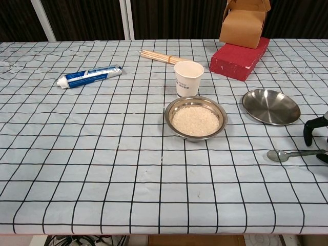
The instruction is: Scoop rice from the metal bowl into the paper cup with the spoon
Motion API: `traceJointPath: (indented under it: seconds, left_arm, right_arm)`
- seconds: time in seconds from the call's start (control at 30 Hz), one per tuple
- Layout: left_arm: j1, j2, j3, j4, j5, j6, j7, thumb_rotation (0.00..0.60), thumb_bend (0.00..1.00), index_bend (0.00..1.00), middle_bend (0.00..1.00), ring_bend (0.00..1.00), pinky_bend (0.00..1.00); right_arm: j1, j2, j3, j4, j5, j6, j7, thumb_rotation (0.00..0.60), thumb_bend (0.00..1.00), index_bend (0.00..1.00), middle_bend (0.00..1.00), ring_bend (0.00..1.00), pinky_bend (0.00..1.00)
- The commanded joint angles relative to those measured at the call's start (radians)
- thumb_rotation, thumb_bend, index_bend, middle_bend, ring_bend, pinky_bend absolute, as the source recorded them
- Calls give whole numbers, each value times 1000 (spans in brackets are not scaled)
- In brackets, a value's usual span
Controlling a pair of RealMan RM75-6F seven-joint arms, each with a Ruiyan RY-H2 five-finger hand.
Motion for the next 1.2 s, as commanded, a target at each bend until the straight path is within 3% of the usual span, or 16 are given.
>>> traceJointPath:
  seconds: [0.03, 1.2]
  left_arm:
    - [0, 0, 0, 0, 0, 0, 0, 600, 62, 0, 0, 0, 0]
    - [-4, 2, -3, -4, -14, -5, -1, 600, 61, 0, 0, 0, 0]
  right_arm:
    - [0, 0, -1, 4, 4, -3, 0, 600, 306, 477, 1000, 1000, 1000]
    - [4, -27, -12, 43, 19, -13, 11, 600, 330, 544, 1000, 1000, 1000]
